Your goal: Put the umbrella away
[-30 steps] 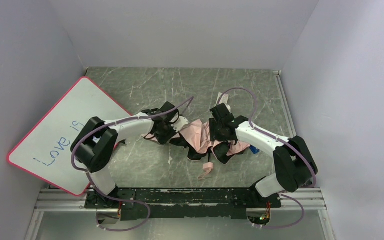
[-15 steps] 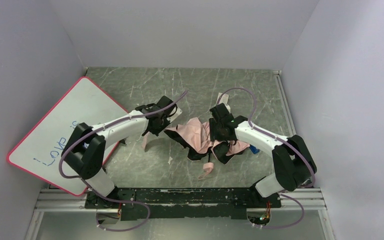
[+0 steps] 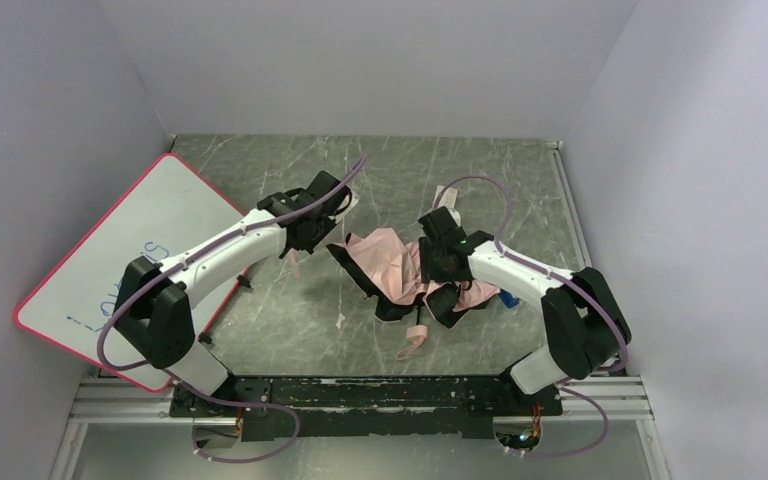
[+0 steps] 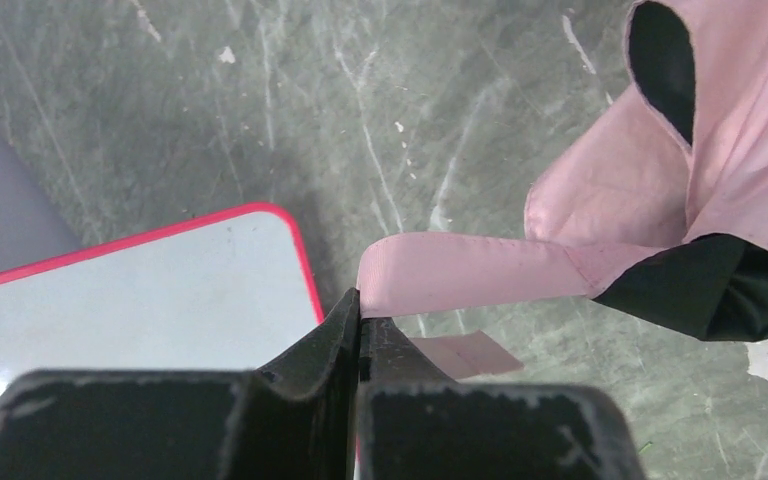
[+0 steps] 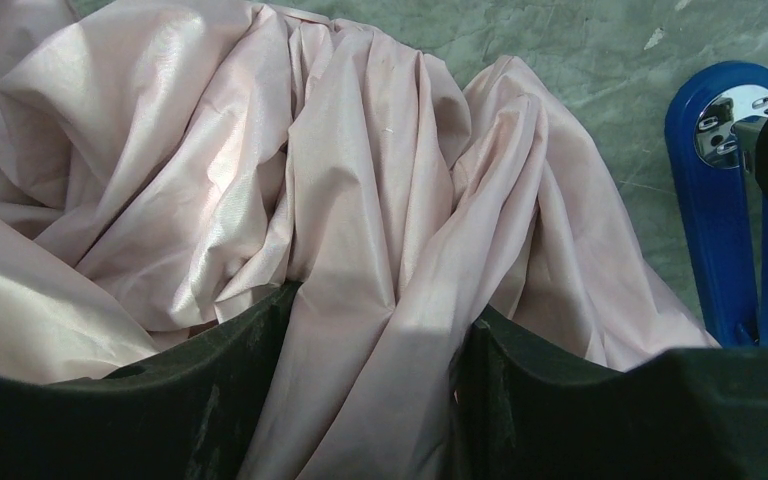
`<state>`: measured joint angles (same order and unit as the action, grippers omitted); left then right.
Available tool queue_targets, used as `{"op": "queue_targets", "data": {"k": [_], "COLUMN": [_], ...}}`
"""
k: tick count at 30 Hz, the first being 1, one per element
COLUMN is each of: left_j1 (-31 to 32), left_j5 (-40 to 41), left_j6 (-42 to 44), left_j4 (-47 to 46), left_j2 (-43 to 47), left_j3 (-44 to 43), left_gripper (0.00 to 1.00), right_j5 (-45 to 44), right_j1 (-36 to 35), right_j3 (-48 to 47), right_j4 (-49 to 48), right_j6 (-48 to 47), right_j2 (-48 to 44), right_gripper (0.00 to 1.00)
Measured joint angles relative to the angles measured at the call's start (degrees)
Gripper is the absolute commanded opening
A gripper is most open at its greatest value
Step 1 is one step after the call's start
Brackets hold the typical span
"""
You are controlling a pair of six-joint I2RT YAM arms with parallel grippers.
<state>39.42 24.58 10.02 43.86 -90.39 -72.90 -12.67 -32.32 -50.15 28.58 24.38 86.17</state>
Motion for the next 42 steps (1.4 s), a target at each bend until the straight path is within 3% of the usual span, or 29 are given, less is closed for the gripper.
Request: {"op": "queue_targets", "data": {"k": [6, 11, 17, 22, 25, 33, 36, 42], "left_j1": [-0.48, -1.11, -4.39, -6.08, -6.05, -6.05, -6.05, -5.95], "left_j5": [3.21, 7.21, 14.58, 15.65, 13.0, -4.46, -10.38, -18.56], "left_j6": [0.0, -0.66, -3.74, -5.2, -5.55, -11.69, -14.43, -17.94], "left_j4": [2.21, 2.54, 2.73, 0.87, -2.38, -11.47, -14.14, -16.37], "left_j2": [-0.15, -3.93, -11.43, -8.22, -2.25, 11.76, 15.02, 15.74], "left_j3": [-2.78, -6.51, -7.78, -7.69, -6.69, 0.96, 5.64, 7.74], "left_gripper": [0.08, 0.38, 0.45, 0.47, 0.5, 0.52, 0.67, 0.66], "right_j5": [-0.04, -0.11, -0.2, -0.04, 0.72, 3.54, 4.15, 5.53], "right_j1": [0.0, 0.0, 0.0, 0.0, 0.02, 0.09, 0.22, 3.54], "right_j3": [-0.11, -0.33, -0.7, -1.07, -1.33, -5.99, -8.76, -11.8], "right_j4": [0.13, 0.48, 1.05, 1.53, 1.77, 6.75, 7.89, 9.49], "right_j6": [0.0, 0.0, -0.02, -0.02, -0.28, -1.95, -2.29, -2.36], "right_j2": [0.13, 0.2, 0.39, 0.5, 0.11, -5.11, -7.72, -11.37], "right_gripper": [0.57, 0.57, 0.57, 0.57, 0.63, 0.87, 0.91, 0.88]}}
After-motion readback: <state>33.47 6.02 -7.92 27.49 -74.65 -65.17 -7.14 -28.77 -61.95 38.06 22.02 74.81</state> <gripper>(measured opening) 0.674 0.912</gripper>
